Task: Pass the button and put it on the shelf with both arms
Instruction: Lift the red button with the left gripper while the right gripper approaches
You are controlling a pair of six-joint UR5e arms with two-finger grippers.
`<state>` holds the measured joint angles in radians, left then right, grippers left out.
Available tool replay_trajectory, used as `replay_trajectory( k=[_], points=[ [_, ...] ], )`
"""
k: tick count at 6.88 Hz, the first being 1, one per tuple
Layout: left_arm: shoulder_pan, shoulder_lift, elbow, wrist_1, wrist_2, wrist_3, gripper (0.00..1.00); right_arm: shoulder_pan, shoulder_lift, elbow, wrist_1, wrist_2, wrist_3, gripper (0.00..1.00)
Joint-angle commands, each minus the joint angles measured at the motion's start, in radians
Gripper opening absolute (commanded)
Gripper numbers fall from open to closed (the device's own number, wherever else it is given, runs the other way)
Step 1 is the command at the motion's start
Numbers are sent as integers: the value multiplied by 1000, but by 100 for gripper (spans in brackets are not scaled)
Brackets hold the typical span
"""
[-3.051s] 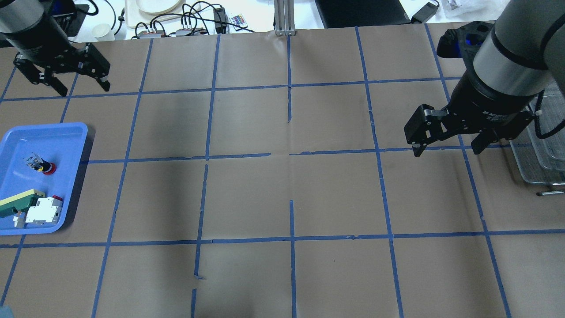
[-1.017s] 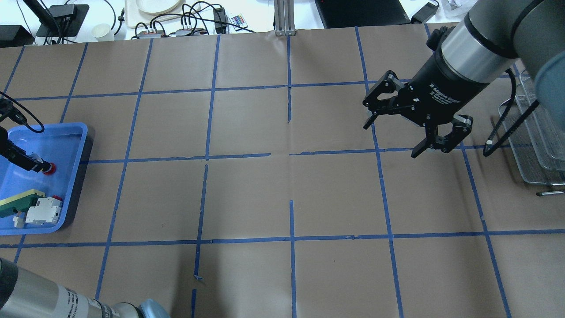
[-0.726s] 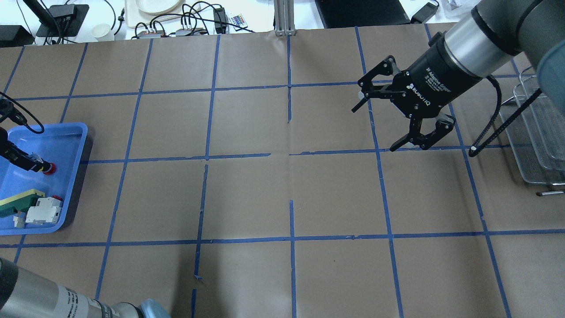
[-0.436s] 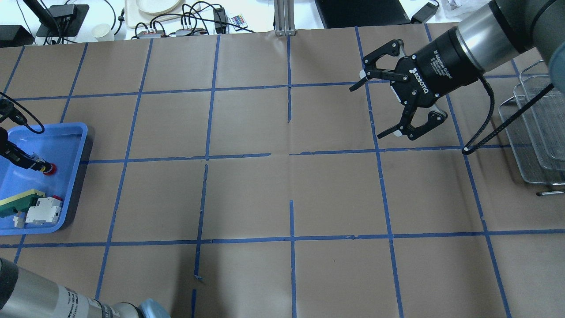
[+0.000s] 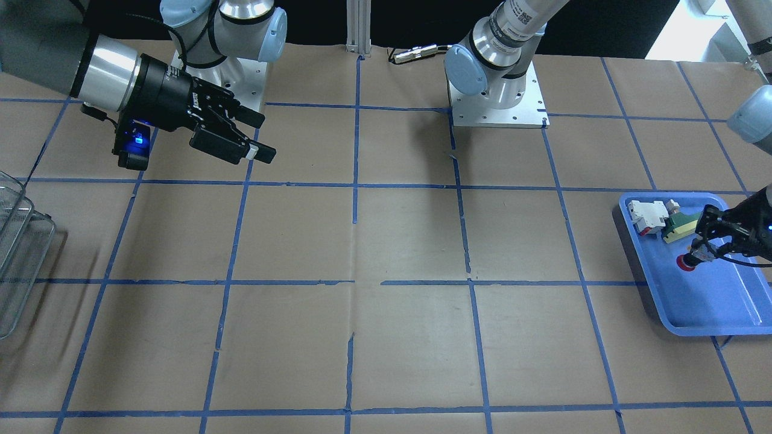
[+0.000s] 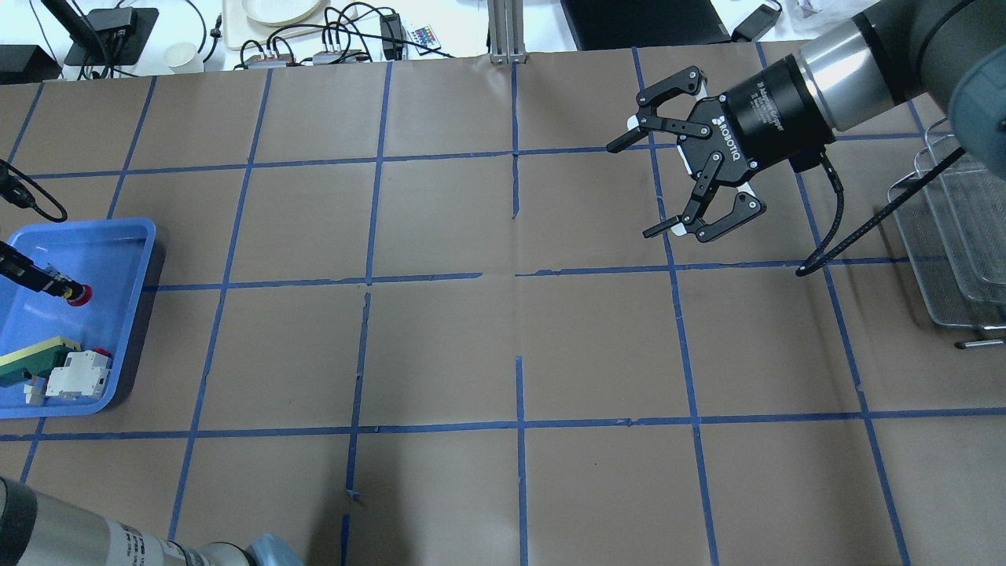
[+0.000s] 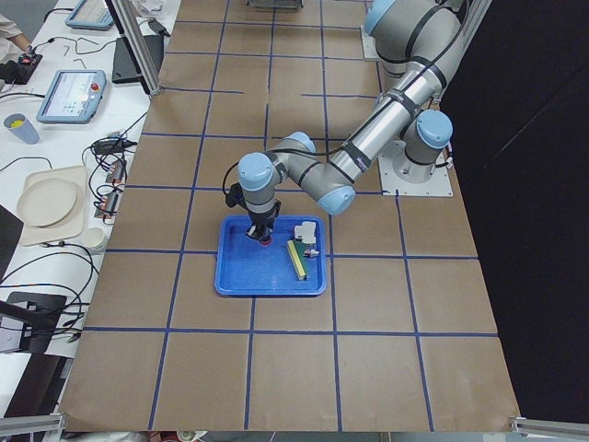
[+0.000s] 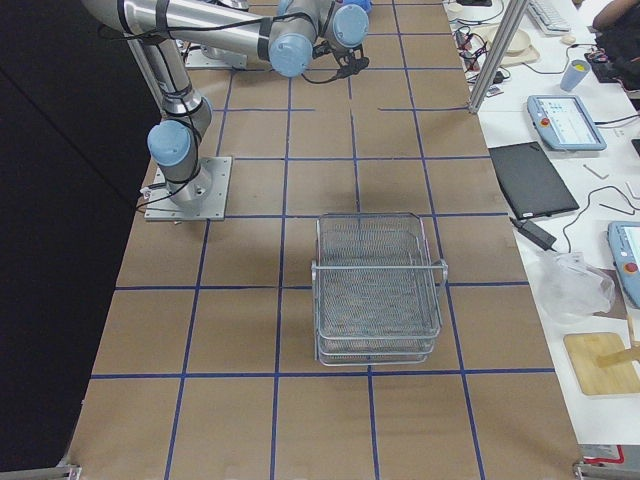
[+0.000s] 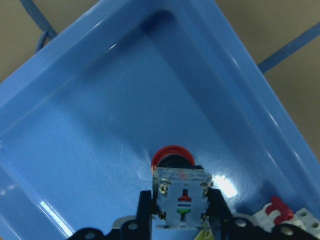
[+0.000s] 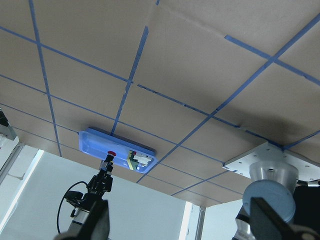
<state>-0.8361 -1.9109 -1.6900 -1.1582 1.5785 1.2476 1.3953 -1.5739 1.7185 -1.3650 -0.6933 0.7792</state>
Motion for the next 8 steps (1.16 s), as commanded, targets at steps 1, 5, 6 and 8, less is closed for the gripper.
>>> replay_trajectory(
  k=[1, 5, 6, 8],
  points=[
    [-88, 151, -5, -291, -152, -213, 9, -1, 12, 1, 15, 116, 2, 100],
    [-185, 321, -8, -743, -663, -408, 8, -10, 11, 107, 18, 359, -9, 100],
    [-223, 325, -16, -812, -821, -436, 8, -12, 6, 108, 17, 360, -5, 100],
    [-268, 337, -129, -850, -1092, -451, 8, -25, 9, 113, 35, 420, 2, 100]
  ],
)
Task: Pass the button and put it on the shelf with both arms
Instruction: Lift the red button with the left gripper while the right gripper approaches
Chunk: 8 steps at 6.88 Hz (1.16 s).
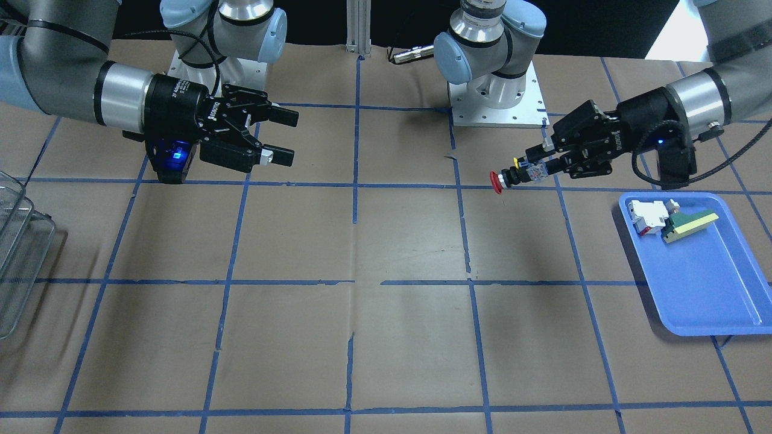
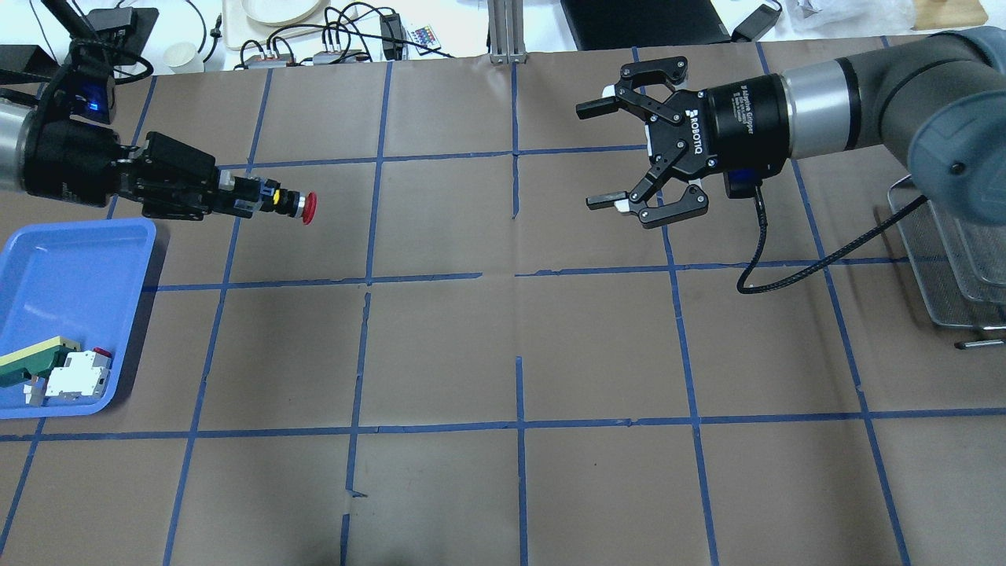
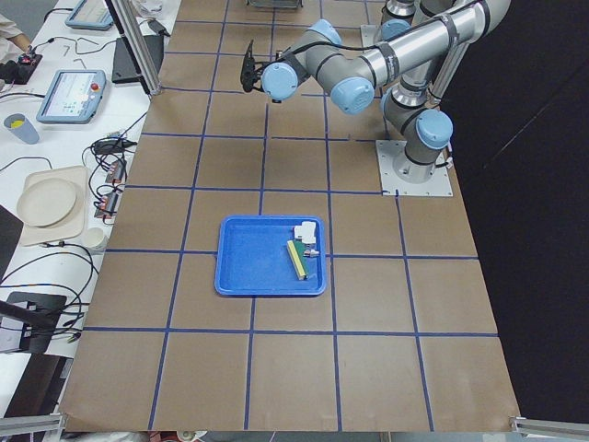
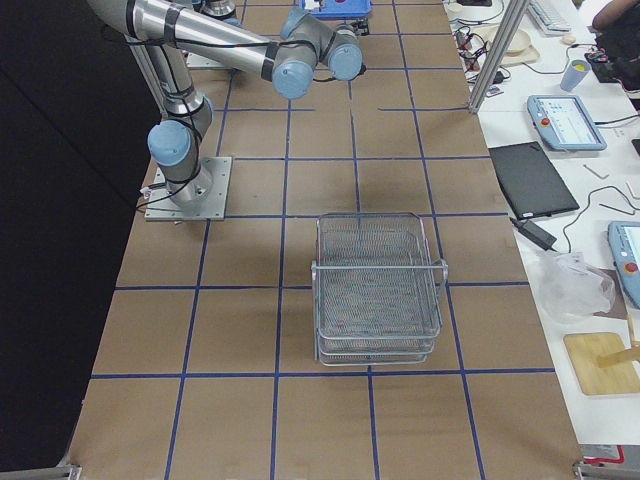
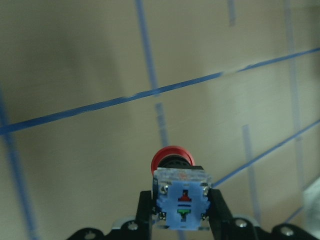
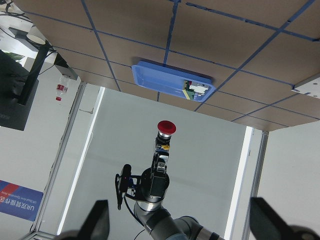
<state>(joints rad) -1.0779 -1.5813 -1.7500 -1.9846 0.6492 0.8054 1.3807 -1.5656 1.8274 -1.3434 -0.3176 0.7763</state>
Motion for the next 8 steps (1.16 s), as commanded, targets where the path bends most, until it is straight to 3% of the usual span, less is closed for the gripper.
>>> replay_trajectory(
  k=[1, 2, 4, 6, 8],
  points=[
    [-89, 48, -163, -22, -332, -12, 8, -25, 2, 4, 85, 110, 4, 100],
    [-158, 116, -252, -13, -453, -67, 7, -32, 1, 7, 127, 117, 6, 100],
    [-188, 153, -321, -17, -618, -106, 7, -22, -2, 9, 148, 107, 33, 100],
    [-191, 153, -332, -17, -606, -95, 7, -17, -10, 7, 148, 114, 93, 100],
    [-255, 162, -330, -11, -609, -89, 5, 70, -4, -13, 119, 123, 106, 100]
  ],
)
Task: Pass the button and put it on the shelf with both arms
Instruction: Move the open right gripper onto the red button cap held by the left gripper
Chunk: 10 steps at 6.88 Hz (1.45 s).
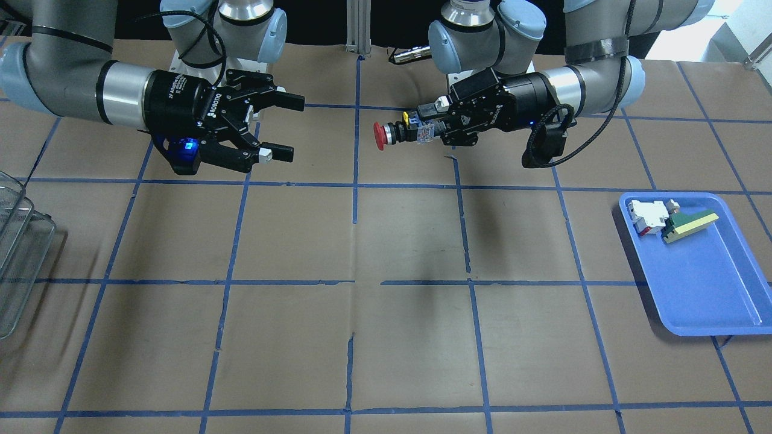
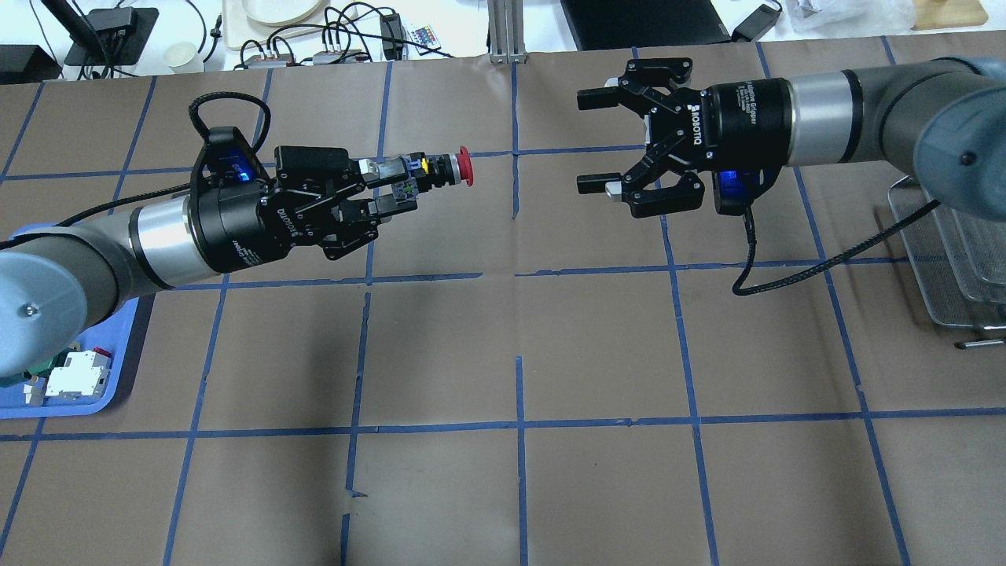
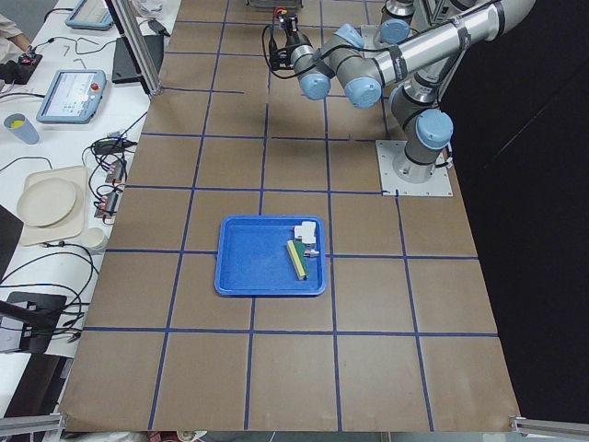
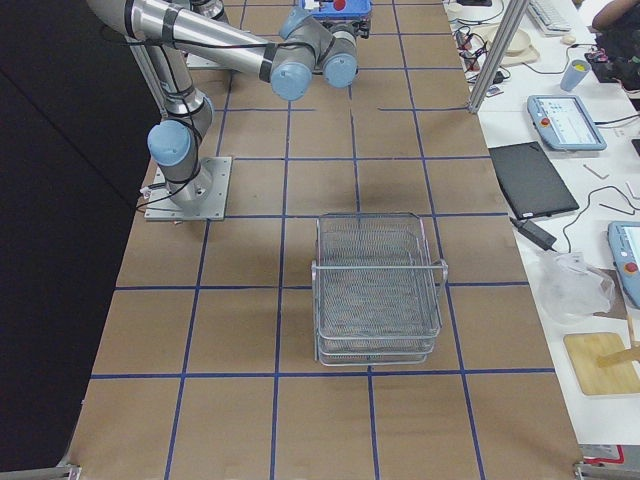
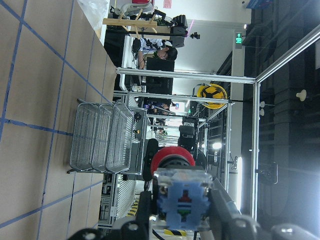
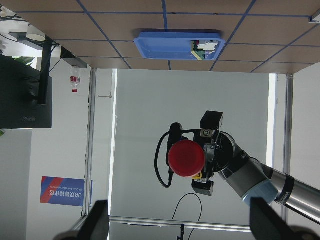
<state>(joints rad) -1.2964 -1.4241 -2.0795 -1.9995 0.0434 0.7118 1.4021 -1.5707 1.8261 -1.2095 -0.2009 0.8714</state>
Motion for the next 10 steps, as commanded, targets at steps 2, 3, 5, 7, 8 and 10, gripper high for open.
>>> replay_trajectory(
  k=[2, 3, 5, 7, 8, 10],
  points=[
    [-47, 5, -4, 5, 0, 5, 5, 61, 21, -10, -188, -11, 143, 100],
    [-47, 5, -2, 5, -2, 3, 5, 64, 18, -2, -232, -40, 203, 100],
    [-49, 5, -2, 7, -8, -2, 5, 93, 24, 4, -232, -86, 207, 100],
    [-49, 7, -2, 8, -8, -9, 5, 121, 24, 2, -252, -78, 271, 100],
    [-49, 8, -2, 8, -8, -9, 5, 123, 24, 4, -258, -84, 271, 100],
    [-49, 7, -2, 7, -8, -11, 5, 130, 18, 4, -257, -84, 288, 100]
  ],
)
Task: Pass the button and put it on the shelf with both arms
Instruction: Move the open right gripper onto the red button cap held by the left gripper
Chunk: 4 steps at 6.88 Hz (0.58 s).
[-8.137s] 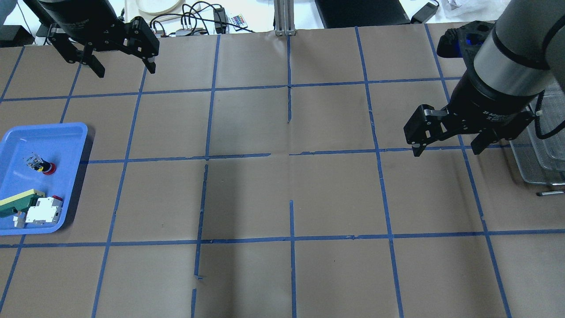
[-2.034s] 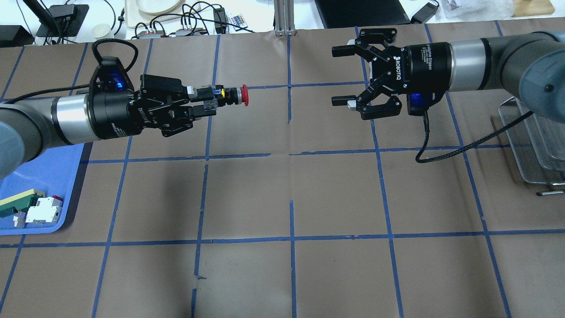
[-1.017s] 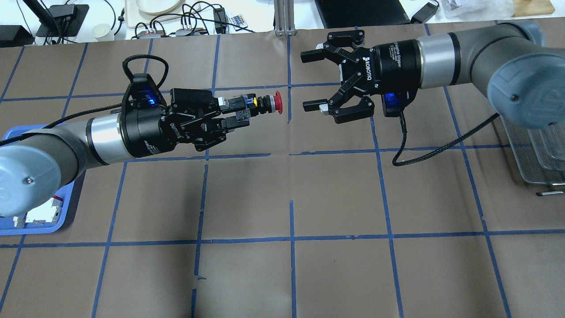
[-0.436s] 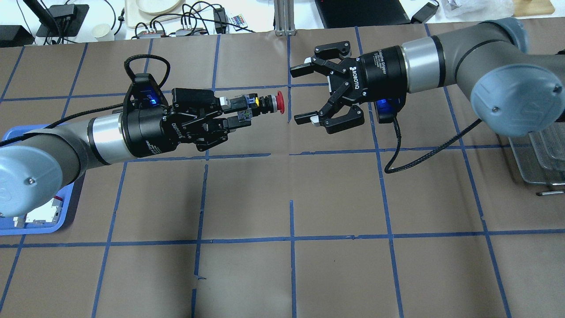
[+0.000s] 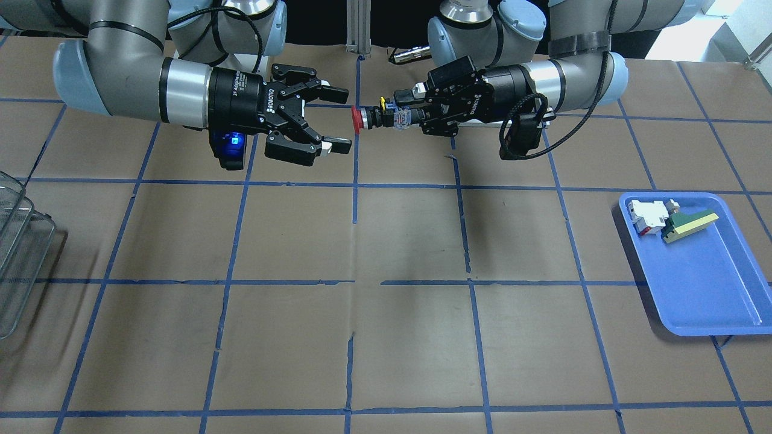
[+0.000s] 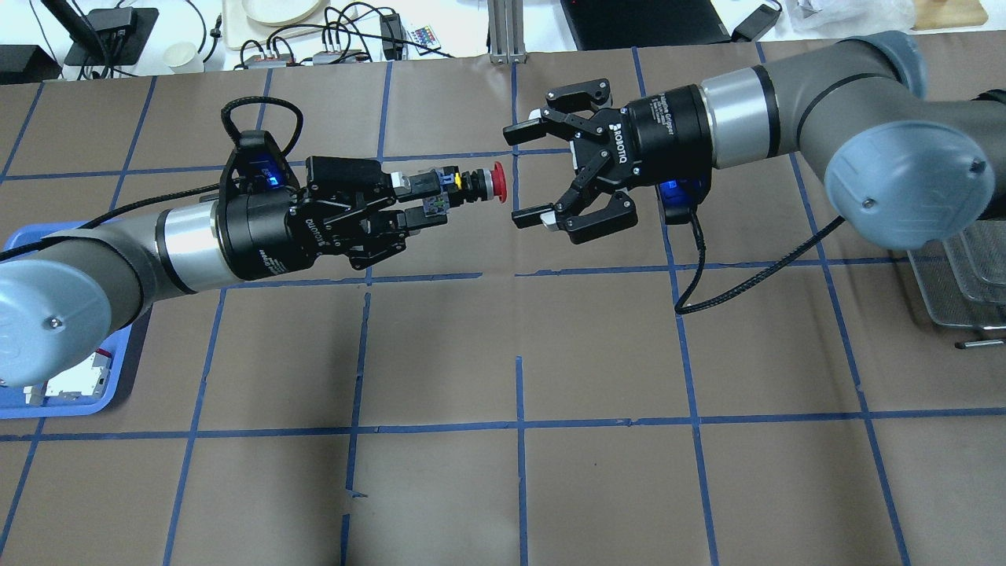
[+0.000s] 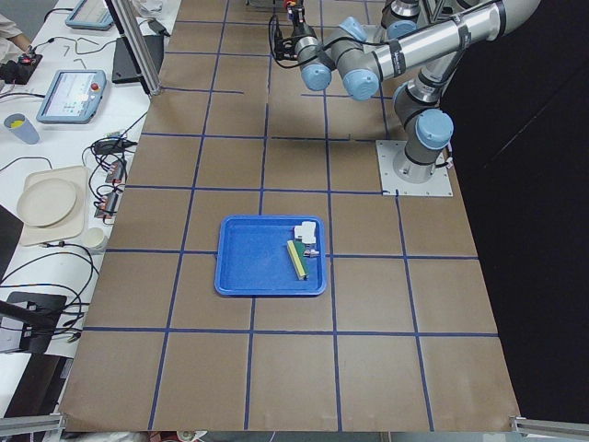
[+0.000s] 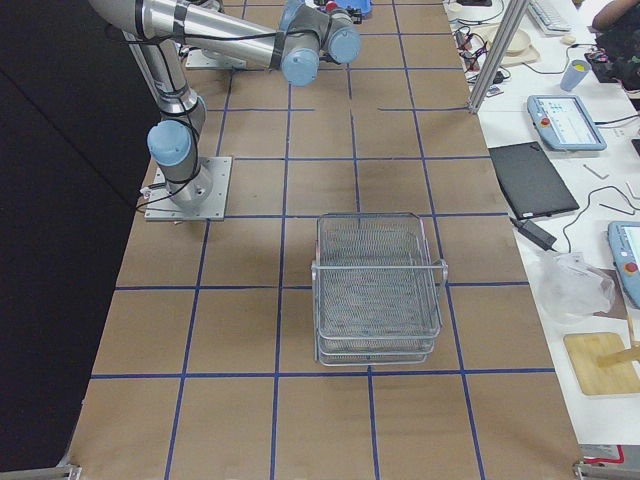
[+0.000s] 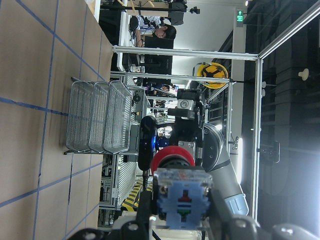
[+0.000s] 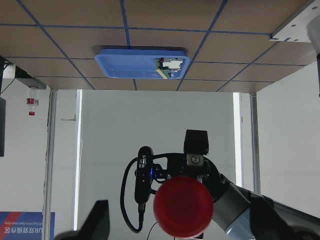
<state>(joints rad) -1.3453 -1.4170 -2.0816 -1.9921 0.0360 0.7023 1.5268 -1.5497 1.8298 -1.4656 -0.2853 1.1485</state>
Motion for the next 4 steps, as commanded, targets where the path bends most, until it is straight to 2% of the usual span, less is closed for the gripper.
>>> replay_trajectory(
  k=[1, 4],
  points=[
    [0, 1, 0, -1, 4, 0, 5, 36, 2, 0, -4, 6, 8, 100],
    [0, 1, 0, 0, 2, -1, 5, 47, 2, 0, -4, 3, 7, 100]
  ],
)
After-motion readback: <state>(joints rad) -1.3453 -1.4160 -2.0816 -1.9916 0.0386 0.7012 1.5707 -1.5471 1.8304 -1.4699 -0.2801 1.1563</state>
